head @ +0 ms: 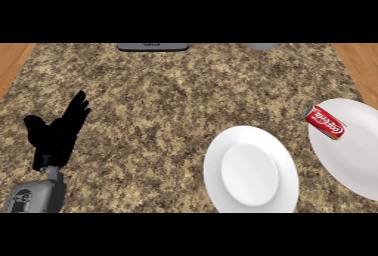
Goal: Pick the can from the plate and place it in the plate
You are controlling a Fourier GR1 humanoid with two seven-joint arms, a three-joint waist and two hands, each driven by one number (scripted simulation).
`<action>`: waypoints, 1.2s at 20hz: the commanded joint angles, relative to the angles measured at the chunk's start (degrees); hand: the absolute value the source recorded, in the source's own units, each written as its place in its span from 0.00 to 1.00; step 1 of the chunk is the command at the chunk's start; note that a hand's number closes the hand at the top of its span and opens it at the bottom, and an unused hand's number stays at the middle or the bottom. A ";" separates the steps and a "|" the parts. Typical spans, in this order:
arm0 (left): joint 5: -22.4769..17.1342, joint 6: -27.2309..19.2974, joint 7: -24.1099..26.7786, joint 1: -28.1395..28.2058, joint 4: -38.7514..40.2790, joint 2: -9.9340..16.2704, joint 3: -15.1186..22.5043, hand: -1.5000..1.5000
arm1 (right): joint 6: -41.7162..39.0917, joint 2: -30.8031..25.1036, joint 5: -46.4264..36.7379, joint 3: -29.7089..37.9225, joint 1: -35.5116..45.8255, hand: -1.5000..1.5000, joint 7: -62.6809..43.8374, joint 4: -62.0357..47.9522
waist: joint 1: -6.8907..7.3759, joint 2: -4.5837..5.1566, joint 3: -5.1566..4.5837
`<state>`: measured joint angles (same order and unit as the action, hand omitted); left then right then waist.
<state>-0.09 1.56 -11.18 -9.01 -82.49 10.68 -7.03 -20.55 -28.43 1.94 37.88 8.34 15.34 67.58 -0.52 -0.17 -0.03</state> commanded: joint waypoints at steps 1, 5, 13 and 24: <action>1.86 -1.27 3.13 0.44 1.60 -1.95 1.19 0.50 | -4.86 -2.52 4.21 1.76 -2.44 0.00 0.74 -1.01 | 0.33 0.15 0.02; 2.73 -2.06 2.99 -1.21 3.93 -2.78 1.45 0.50 | -4.52 -6.06 3.09 2.56 -0.46 0.00 7.59 -9.84 | 0.44 0.22 0.04; 1.23 0.07 1.23 -2.31 2.98 -0.33 -0.61 0.50 | -7.75 -12.73 1.17 3.31 -1.55 0.00 18.99 -24.06 | 0.59 0.23 0.06; 0.88 0.63 0.60 -1.72 1.49 -0.45 -0.93 0.50 | -7.30 -21.01 -4.03 0.14 1.57 0.00 31.03 -43.10 | 0.86 0.32 0.13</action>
<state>0.56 2.39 -10.40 -9.49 -81.98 9.93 -7.51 -25.29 -46.44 -0.26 39.00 8.78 39.50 32.41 0.26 0.09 0.07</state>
